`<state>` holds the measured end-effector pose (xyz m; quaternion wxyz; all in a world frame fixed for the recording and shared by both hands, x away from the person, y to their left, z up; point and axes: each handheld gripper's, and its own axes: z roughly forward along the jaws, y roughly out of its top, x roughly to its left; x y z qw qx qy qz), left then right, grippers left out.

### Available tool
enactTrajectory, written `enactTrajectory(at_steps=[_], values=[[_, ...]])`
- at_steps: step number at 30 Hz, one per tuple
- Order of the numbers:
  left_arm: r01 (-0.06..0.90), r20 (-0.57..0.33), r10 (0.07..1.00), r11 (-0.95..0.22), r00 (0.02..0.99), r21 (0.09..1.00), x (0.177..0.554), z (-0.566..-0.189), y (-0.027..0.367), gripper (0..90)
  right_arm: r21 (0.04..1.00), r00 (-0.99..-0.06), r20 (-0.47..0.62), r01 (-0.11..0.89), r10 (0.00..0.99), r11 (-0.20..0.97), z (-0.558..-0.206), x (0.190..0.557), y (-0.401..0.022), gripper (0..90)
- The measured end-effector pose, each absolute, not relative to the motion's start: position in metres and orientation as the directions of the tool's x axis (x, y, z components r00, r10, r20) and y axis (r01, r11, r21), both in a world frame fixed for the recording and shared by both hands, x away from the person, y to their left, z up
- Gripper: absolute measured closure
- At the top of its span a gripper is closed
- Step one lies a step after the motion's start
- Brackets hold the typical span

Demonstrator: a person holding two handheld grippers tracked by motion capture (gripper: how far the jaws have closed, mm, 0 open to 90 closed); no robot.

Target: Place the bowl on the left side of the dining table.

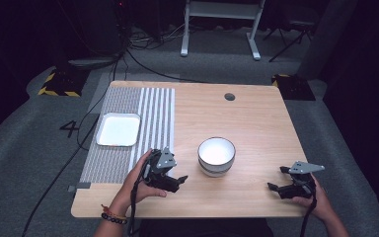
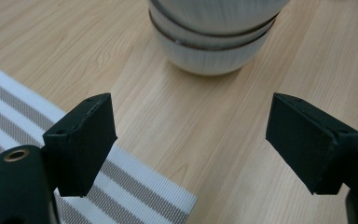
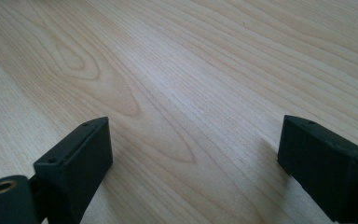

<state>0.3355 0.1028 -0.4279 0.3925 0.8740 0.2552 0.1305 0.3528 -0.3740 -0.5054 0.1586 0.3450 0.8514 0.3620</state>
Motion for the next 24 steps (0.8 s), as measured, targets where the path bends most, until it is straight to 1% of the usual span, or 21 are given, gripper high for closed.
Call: enactTrajectory(at_steps=[6,16,24], values=[[0.304,0.016,0.503,-0.547,0.864,0.78,0.335,-0.419,0.091,15.7,0.726,-0.712,-0.021,0.472,0.701,0.501,-0.505,0.353,-0.374,10.1],[0.257,0.027,0.448,-0.56,0.894,0.788,0.338,-0.411,0.068,15.7,0.726,-0.712,-0.021,0.472,0.702,0.5,-0.505,0.353,-0.374,10.1],[0.216,0.047,0.394,-0.594,0.918,0.775,0.341,-0.407,0.049,15.7,0.726,-0.712,-0.02,0.472,0.702,0.5,-0.505,0.353,-0.374,10.1]])
